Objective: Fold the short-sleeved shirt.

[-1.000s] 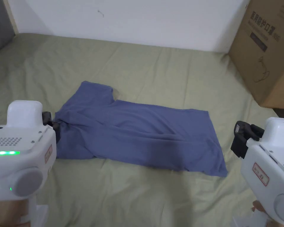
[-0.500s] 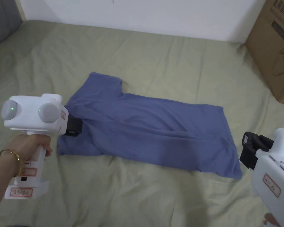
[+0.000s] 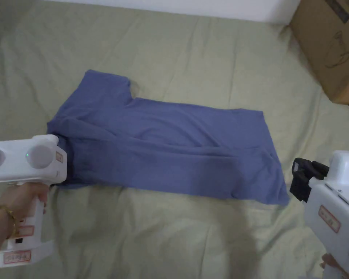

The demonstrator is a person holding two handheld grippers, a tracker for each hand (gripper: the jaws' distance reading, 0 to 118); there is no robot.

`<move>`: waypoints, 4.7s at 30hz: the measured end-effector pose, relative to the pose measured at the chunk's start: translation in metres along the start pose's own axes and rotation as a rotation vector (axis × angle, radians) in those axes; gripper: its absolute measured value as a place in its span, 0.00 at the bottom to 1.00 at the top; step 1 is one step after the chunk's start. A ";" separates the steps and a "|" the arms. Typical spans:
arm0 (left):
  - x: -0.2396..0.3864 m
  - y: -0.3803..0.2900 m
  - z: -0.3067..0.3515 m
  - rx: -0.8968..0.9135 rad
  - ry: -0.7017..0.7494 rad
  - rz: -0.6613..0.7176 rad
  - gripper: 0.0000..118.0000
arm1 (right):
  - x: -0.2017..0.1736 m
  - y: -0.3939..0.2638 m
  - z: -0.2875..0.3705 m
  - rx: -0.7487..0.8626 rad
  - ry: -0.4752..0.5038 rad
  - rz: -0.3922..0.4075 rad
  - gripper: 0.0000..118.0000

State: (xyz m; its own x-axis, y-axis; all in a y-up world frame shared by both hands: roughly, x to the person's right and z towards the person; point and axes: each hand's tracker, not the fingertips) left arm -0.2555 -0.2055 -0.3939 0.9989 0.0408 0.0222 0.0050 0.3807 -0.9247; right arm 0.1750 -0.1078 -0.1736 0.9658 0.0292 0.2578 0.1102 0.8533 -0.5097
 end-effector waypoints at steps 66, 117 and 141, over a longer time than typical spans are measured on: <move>-0.002 -0.094 0.234 0.929 0.026 0.022 0.81 | 0.026 0.052 0.099 0.338 -0.080 -0.070 1.00; -0.002 0.125 -0.072 0.010 0.128 -0.049 0.72 | -0.017 0.030 -0.075 -0.006 -0.005 -0.056 0.00; -0.009 0.110 0.025 0.265 -0.068 -0.026 0.00 | 0.027 0.085 -0.203 -0.419 -0.090 0.002 0.97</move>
State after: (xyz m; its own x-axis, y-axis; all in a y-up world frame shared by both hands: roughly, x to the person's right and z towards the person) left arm -0.2647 -0.1410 -0.4866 0.9932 0.0865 0.0784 0.0093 0.6103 -0.7921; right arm 0.2583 -0.1404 -0.3764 0.9439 0.0916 0.3173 0.2120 0.5685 -0.7949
